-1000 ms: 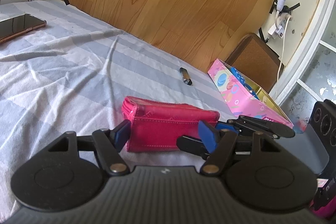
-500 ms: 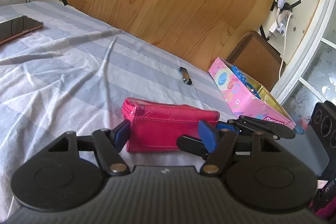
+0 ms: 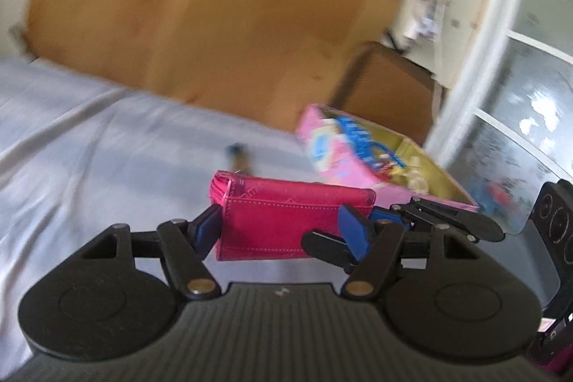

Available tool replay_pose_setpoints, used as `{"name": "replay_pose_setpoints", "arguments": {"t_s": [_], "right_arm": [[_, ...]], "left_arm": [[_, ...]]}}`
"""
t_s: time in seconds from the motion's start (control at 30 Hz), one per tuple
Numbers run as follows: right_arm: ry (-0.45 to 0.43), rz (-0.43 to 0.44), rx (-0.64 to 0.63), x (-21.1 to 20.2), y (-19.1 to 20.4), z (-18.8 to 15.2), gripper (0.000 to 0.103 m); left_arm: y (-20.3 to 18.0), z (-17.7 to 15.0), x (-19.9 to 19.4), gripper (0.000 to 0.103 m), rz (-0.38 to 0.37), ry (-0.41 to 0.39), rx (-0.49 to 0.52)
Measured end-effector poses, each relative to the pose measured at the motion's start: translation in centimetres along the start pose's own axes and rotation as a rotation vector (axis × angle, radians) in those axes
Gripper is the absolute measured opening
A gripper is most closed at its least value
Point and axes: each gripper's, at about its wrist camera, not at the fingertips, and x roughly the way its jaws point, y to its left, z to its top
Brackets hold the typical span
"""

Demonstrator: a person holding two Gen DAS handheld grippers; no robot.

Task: Organize rigid objects
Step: 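Carry the pink pouch into the pink tin and release it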

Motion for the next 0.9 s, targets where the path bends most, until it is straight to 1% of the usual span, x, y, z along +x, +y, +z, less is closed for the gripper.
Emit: {"name": "replay_pose_setpoints", "arguments": {"t_s": [0.07,0.2,0.27,0.33,0.37,0.4,0.43,0.5,0.53,0.57,0.6,0.67,0.73,0.83,0.9], "right_arm": [[-0.029,-0.059,0.01,-1.4,-2.1,0.2,0.038],[-0.074,-0.204,0.028,-4.8,-6.9,0.2,0.038],[-0.087,-0.269,0.051,-6.1,-9.5,-0.1,0.038],[-0.097,-0.339,0.071,-7.2,-12.2,-0.5,0.039],[-0.096,-0.368,0.08,-7.5,-13.4,-0.7,0.039],[-0.075,-0.413,0.093,-7.4,-14.9,-0.9,0.039],[-0.042,-0.476,0.102,-7.0,-16.2,-1.2,0.039],[0.042,-0.639,0.127,-5.6,-19.0,-2.2,0.043],[0.068,-0.697,0.147,-5.2,-20.3,-2.8,0.05],[0.073,-0.709,0.168,-5.5,-21.2,-3.4,0.047],[0.065,-0.708,0.2,-5.8,-21.9,-3.8,0.047],[0.03,-0.701,0.24,-6.3,-22.3,-4.3,0.047],[0.022,-0.717,0.234,-6.2,-22.3,-4.4,0.047],[-0.016,-0.711,0.228,-6.8,-21.7,-4.3,0.047],[-0.047,-0.7,0.232,-7.0,-21.6,-3.9,0.047]], "left_arm": [[-2.2,1.4,2.1,0.074,-0.046,0.006,0.047],[-7.3,3.8,7.0,0.075,-0.147,0.023,0.142],[-9.7,4.6,9.9,0.075,-0.198,0.04,0.171],[-11.8,5.2,12.7,0.075,-0.235,0.064,0.178],[-13.0,5.5,14.5,0.076,-0.235,0.084,0.178],[-13.8,5.5,16.1,0.077,-0.234,0.105,0.178],[-14.4,5.5,17.2,0.078,-0.224,0.118,0.179],[-15.2,5.0,18.7,0.079,-0.153,0.136,0.185],[-15.1,4.7,19.0,0.079,-0.13,0.144,0.178],[-14.5,4.4,18.7,0.079,-0.135,0.146,0.169],[-14.1,4.1,18.3,0.079,-0.14,0.146,0.167],[-13.3,3.6,17.2,0.079,-0.116,0.138,0.187],[-12.3,3.0,15.8,0.079,-0.109,0.13,0.198],[-9.6,2.1,12.9,0.079,-0.093,0.124,0.178],[-7.8,1.4,11.3,0.079,-0.058,0.125,0.157]]}}
